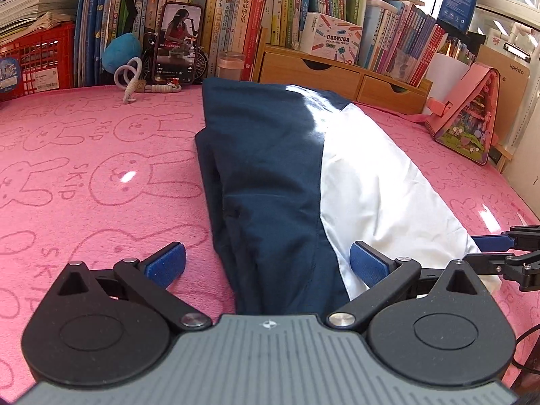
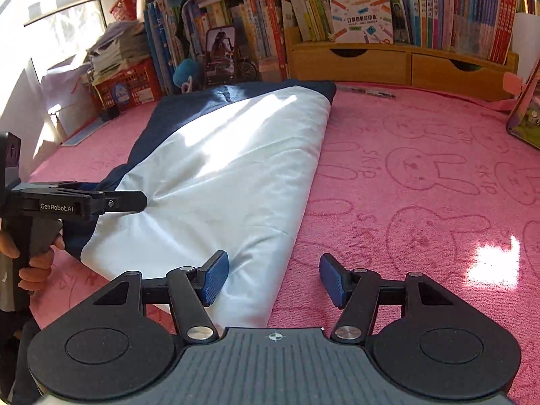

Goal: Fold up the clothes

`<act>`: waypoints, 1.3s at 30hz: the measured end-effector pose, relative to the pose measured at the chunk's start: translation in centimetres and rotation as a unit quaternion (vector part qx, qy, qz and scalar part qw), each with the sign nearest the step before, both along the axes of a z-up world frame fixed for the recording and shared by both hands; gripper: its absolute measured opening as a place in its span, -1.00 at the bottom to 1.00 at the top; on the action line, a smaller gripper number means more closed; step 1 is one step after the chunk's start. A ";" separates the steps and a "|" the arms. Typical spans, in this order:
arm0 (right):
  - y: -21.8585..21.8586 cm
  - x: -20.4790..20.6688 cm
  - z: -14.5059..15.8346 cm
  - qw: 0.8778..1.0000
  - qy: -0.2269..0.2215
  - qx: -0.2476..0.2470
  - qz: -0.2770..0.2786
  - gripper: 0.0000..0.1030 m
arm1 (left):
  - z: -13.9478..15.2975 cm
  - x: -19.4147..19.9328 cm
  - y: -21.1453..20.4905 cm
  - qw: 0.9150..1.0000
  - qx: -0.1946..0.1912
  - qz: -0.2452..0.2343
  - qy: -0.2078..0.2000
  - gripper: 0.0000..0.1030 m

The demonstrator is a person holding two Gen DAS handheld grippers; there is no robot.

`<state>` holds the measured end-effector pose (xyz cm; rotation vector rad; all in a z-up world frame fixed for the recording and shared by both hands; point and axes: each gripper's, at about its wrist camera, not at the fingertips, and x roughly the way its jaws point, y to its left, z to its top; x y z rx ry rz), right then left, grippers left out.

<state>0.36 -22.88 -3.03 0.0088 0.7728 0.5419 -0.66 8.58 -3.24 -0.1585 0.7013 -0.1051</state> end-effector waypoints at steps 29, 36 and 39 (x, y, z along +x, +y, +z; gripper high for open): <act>5.8 5.3 0.0 0.999 -0.009 0.023 -0.037 1.00 | 2.0 11.2 0.5 0.998 0.024 0.022 0.049 1.00; 4.6 3.6 1.4 0.998 0.014 0.041 -0.056 1.00 | 3.3 8.7 1.6 0.998 0.023 0.031 0.057 1.00; 4.1 1.4 2.5 0.998 0.008 0.042 -0.047 1.00 | 4.4 5.8 1.4 0.998 0.025 0.008 0.049 1.00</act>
